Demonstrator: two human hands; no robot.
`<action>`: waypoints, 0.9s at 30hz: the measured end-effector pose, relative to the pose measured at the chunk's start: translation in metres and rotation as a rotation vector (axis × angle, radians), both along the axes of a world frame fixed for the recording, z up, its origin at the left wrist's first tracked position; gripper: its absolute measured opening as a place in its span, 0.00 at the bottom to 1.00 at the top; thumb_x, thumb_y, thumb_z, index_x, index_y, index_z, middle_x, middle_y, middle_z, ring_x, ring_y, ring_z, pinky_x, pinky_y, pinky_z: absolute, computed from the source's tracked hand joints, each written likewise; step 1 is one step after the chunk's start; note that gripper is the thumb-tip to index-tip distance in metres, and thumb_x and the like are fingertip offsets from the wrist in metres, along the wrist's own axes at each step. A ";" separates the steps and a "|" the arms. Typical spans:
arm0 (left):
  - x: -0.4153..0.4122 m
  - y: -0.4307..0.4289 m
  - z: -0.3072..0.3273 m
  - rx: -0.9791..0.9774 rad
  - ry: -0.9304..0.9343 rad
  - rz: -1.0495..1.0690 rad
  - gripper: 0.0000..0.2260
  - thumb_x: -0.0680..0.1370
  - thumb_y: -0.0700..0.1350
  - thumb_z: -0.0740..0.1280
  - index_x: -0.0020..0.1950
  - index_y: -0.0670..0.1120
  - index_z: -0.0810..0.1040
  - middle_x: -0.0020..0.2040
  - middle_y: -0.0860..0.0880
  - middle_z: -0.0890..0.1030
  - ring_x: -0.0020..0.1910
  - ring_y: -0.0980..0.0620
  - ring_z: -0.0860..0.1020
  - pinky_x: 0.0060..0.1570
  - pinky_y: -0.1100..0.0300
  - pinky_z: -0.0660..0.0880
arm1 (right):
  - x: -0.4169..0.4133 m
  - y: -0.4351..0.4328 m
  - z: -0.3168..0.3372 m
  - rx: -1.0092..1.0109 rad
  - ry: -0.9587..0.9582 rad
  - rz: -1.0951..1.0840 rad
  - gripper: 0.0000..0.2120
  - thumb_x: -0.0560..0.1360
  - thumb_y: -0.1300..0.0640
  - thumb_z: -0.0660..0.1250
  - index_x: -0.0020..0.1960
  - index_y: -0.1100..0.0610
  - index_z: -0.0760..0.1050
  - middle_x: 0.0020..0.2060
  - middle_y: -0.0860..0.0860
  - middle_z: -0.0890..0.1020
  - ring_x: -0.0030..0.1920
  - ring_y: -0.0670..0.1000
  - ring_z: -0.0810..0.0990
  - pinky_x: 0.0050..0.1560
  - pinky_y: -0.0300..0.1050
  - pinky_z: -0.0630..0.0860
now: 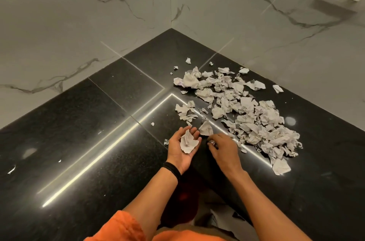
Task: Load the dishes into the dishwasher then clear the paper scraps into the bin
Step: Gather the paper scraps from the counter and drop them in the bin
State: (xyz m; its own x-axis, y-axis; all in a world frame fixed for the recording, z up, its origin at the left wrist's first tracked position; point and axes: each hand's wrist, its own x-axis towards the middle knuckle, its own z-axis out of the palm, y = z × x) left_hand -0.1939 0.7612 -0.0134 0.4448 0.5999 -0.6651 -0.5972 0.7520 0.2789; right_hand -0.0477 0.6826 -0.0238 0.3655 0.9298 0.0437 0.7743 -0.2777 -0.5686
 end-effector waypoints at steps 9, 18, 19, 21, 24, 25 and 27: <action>-0.021 0.003 0.007 0.020 -0.008 -0.025 0.12 0.77 0.48 0.68 0.57 0.44 0.81 0.57 0.41 0.82 0.57 0.43 0.81 0.48 0.51 0.83 | -0.069 0.024 0.047 0.156 0.324 0.139 0.16 0.73 0.50 0.77 0.59 0.43 0.80 0.48 0.34 0.81 0.52 0.41 0.78 0.51 0.29 0.72; -0.083 0.037 0.004 0.040 -0.053 0.211 0.10 0.80 0.45 0.64 0.56 0.41 0.79 0.51 0.42 0.83 0.55 0.44 0.81 0.68 0.44 0.73 | -0.077 0.053 0.023 0.045 0.243 0.162 0.13 0.77 0.58 0.71 0.61 0.51 0.81 0.51 0.43 0.82 0.50 0.40 0.79 0.54 0.40 0.77; -0.092 0.040 0.002 0.047 -0.044 0.239 0.10 0.81 0.45 0.63 0.56 0.41 0.79 0.51 0.42 0.83 0.53 0.45 0.82 0.67 0.44 0.73 | -0.082 0.057 0.018 0.000 0.191 0.236 0.14 0.77 0.57 0.71 0.63 0.51 0.80 0.53 0.45 0.82 0.52 0.42 0.78 0.55 0.42 0.77; -0.105 0.045 0.000 0.059 -0.023 0.282 0.10 0.83 0.46 0.62 0.56 0.41 0.79 0.51 0.42 0.83 0.52 0.45 0.83 0.63 0.45 0.76 | -0.094 0.064 0.007 -0.076 0.062 0.360 0.17 0.77 0.54 0.71 0.66 0.51 0.79 0.56 0.47 0.80 0.56 0.48 0.77 0.59 0.43 0.74; -0.118 0.046 -0.004 0.071 0.005 0.324 0.12 0.83 0.47 0.62 0.60 0.41 0.79 0.53 0.42 0.83 0.55 0.45 0.83 0.63 0.45 0.76 | -0.106 0.072 -0.004 -0.077 -0.050 0.424 0.14 0.78 0.55 0.69 0.63 0.53 0.81 0.56 0.50 0.80 0.56 0.53 0.76 0.58 0.43 0.70; -0.121 0.046 -0.005 0.069 0.016 0.332 0.13 0.83 0.47 0.62 0.60 0.41 0.79 0.53 0.42 0.84 0.55 0.44 0.83 0.62 0.45 0.76 | -0.108 0.074 -0.005 -0.079 -0.068 0.439 0.12 0.79 0.56 0.68 0.61 0.53 0.82 0.55 0.50 0.80 0.55 0.54 0.76 0.57 0.44 0.71; -0.124 0.044 -0.007 0.061 0.026 0.341 0.12 0.83 0.46 0.62 0.60 0.40 0.79 0.53 0.42 0.83 0.55 0.44 0.83 0.61 0.45 0.77 | -0.109 0.074 -0.005 -0.089 -0.080 0.458 0.09 0.79 0.56 0.68 0.57 0.54 0.83 0.53 0.50 0.80 0.54 0.52 0.78 0.56 0.45 0.73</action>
